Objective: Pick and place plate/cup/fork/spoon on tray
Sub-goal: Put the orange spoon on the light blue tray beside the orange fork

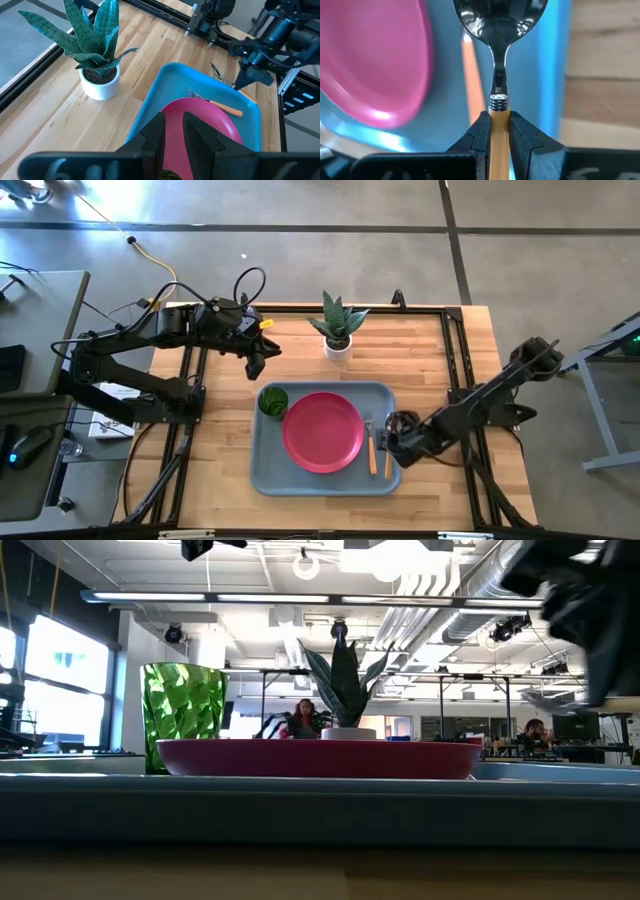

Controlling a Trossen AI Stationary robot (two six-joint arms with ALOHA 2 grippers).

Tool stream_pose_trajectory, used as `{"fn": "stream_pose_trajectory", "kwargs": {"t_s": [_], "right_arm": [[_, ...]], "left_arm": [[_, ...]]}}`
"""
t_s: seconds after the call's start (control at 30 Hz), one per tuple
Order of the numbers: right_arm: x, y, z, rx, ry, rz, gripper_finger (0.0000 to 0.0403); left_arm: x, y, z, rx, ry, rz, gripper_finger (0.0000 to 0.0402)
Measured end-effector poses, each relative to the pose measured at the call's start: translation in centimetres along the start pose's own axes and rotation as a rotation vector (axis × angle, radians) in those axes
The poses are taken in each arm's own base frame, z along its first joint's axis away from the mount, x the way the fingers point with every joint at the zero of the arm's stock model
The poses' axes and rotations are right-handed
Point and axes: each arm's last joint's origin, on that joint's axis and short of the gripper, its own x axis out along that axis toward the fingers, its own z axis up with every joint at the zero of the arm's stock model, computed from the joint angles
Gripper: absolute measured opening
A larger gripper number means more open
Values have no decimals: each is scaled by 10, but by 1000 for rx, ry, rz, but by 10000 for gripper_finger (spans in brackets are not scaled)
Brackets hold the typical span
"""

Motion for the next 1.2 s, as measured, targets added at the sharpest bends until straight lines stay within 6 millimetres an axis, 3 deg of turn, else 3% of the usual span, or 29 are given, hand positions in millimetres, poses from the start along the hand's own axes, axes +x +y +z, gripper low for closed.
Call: {"fn": "stream_pose_trajectory", "kwargs": {"t_s": [0.2, 0.5, 0.87, 1.2], "right_arm": [[4, 13, 20, 50, -24, 4, 25], [7, 23, 37, 66, 84, -51, 25], [20, 51, 35, -10, 135, -227, 25], [44, 53, 37, -29, 137, -308, 25]], "left_arm": [[0, 0, 0, 17, 0, 0, 58], [0, 0, 0, 71, 4, 1, 58], [0, 0, -1, 99, 8, 2, 58], [0, 0, -2, 108, 15, 4, 58]]}}
